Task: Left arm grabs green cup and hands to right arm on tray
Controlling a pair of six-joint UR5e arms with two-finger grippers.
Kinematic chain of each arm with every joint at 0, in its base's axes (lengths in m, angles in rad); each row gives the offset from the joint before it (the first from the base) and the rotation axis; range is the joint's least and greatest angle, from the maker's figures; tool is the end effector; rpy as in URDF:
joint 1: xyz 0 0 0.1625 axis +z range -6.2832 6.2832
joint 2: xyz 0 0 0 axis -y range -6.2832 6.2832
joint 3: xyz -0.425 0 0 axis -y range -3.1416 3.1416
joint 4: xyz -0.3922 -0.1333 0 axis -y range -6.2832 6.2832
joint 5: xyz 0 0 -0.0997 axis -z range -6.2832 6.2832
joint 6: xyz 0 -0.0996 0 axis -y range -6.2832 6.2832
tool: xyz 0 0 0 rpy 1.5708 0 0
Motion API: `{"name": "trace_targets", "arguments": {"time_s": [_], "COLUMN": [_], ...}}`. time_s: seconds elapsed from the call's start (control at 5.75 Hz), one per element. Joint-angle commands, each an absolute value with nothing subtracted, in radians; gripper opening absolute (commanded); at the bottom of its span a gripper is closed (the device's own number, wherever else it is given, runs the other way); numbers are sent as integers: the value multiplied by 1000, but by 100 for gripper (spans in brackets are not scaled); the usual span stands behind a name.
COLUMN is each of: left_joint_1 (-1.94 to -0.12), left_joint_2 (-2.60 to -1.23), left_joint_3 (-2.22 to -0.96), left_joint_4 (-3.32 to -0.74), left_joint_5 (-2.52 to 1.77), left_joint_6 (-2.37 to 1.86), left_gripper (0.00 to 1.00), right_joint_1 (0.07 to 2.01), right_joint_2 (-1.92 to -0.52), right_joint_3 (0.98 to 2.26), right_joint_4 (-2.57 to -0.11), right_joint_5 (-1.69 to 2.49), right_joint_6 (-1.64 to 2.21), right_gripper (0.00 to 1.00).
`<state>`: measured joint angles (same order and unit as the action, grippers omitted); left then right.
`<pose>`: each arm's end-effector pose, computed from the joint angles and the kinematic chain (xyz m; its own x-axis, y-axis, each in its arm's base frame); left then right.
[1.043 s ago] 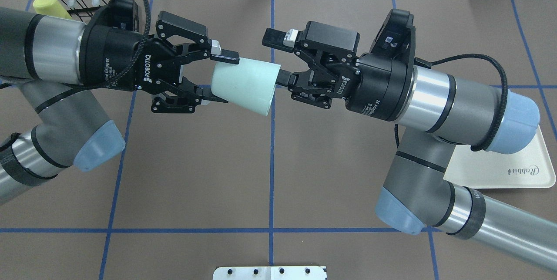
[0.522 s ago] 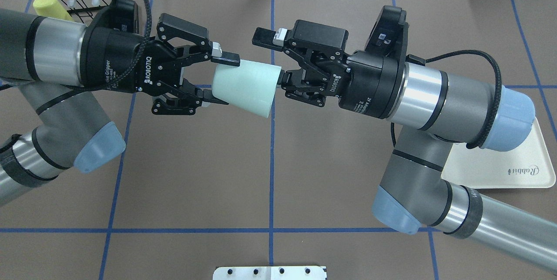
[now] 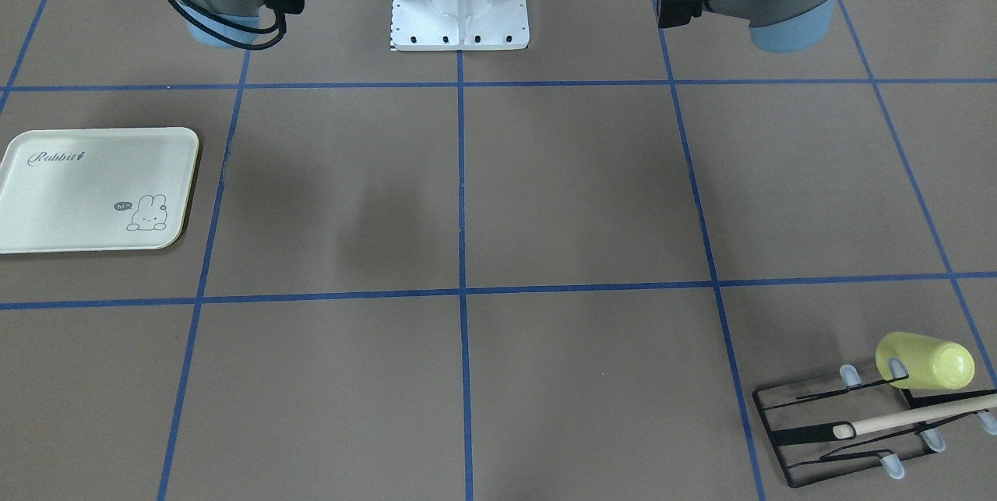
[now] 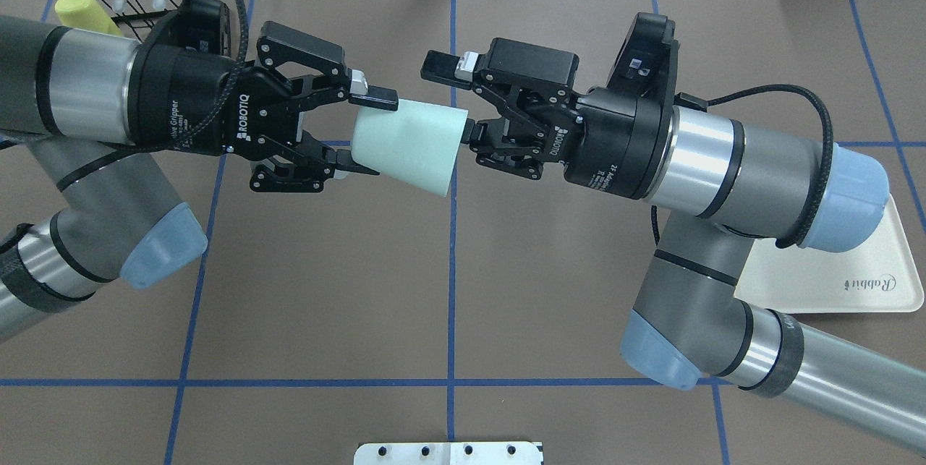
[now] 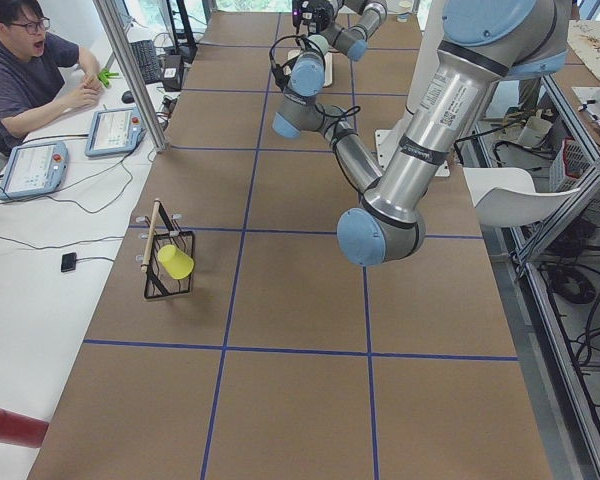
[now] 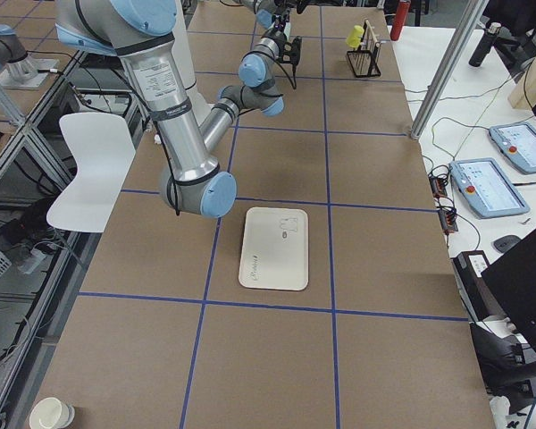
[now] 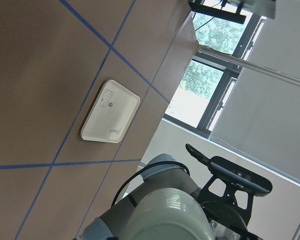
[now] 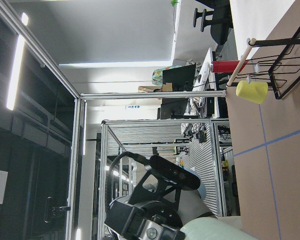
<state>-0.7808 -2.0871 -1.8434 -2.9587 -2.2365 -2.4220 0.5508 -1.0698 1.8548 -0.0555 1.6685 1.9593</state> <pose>0.3002 -0.3985 0.1272 -0.4118 -0.4246 -0.8063 -0.1771 0.9052 -0.3863 -0.3520 -0.3612 0.1177 -0.6994 0.0128 0.7146 -0.2096 0.9522 -0.2222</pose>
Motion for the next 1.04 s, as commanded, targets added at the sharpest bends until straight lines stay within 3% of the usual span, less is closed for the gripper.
{"name": "trace_targets", "arguments": {"time_s": [0.0, 0.17, 0.35, 0.52, 0.7, 0.87], "left_joint_1": [-781, -781, -781, -781, -779, -779], "left_joint_2": [-2086, -2086, -2086, -2086, -2088, -2089], "left_joint_3": [-1844, -1844, -1842, -1842, -1838, -1832], "left_joint_4": [-2959, -2958, -2959, -2959, -2961, -2962], "left_joint_5": [-2237, -2237, -2237, -2237, -2237, -2240], "left_joint_6": [-2422, -2422, -2422, -2422, -2416, -2351], "left_gripper": [0, 0, 0, 0, 52, 100], "right_joint_1": [551, 551, 552, 552, 552, 570], "right_joint_2": [-1071, -1071, -1075, -1075, -1077, -1077], "right_joint_3": [1856, 1856, 1858, 1858, 1861, 1867], "right_joint_4": [-55, -55, -55, -55, -55, -55], "right_joint_5": [1713, 1724, 1761, 1767, 1772, 1832], "right_joint_6": [1959, 1954, 1895, 1894, 1894, 1894], "right_gripper": [58, 39, 28, 24, 0, 0]}}
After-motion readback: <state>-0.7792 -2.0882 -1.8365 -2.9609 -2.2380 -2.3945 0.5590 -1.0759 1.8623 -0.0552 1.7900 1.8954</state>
